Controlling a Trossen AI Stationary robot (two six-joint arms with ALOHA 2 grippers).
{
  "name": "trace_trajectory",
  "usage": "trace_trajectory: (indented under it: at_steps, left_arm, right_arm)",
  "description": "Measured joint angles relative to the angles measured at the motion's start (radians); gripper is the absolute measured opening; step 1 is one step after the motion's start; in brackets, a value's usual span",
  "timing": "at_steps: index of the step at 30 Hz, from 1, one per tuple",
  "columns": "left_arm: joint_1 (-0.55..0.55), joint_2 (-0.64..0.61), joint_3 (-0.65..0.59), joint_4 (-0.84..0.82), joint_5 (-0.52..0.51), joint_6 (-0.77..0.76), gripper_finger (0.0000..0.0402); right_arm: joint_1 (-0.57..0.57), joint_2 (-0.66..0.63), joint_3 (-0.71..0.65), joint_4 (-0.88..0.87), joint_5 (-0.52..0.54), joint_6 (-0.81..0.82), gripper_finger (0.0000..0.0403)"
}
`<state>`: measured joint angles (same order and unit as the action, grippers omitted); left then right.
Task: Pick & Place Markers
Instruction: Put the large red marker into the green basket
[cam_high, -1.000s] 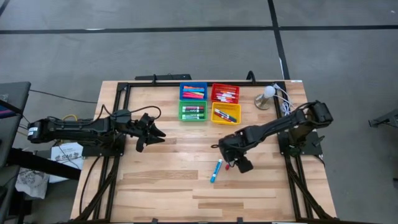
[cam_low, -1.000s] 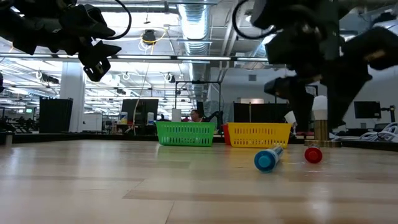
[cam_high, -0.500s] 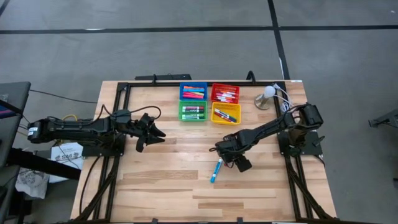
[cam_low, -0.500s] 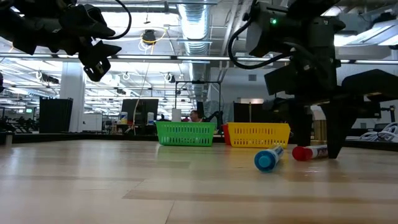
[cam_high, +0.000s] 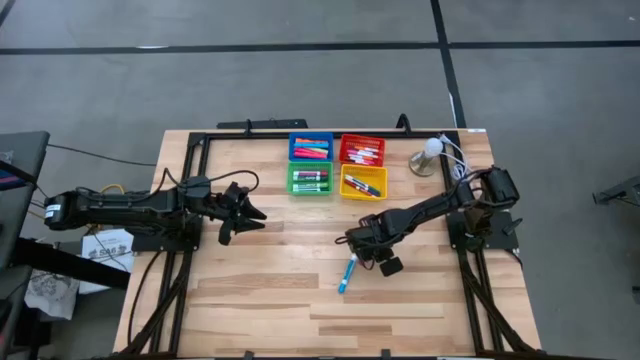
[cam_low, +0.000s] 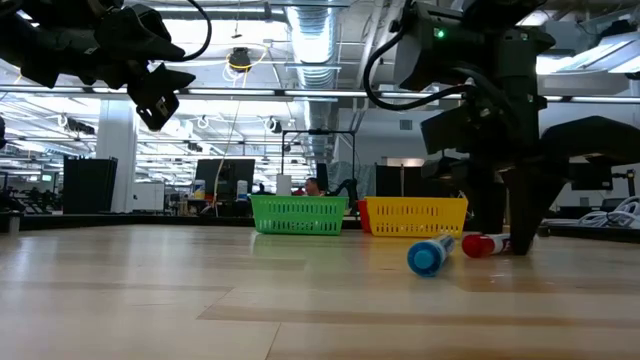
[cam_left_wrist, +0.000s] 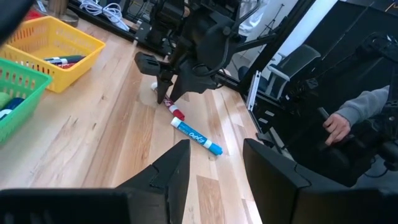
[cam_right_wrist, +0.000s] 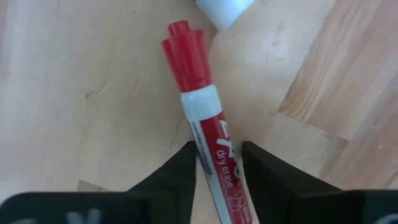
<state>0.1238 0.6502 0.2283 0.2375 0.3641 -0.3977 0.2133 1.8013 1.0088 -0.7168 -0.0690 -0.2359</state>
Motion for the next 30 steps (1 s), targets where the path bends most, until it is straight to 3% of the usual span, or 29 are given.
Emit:
trace_trajectory:
  at_steps: [9,18,30]
  left_arm:
    - [0.000,0.000,0.000,0.004,0.000,-0.003,0.0148]
    - [0.000,0.000,0.000,0.007,0.000,-0.003,0.0148]
    - [0.000,0.000,0.000,0.013,0.000,-0.003,0.0148]
  right_arm:
    - [0.062,0.002,0.000,-0.020,0.025,0.027,0.0054]
    - [0.106,-0.002,0.006,-0.067,0.059,0.159,0.0057]
    - [0.139,0.001,0.114,-0.233,0.031,0.247,0.0054]
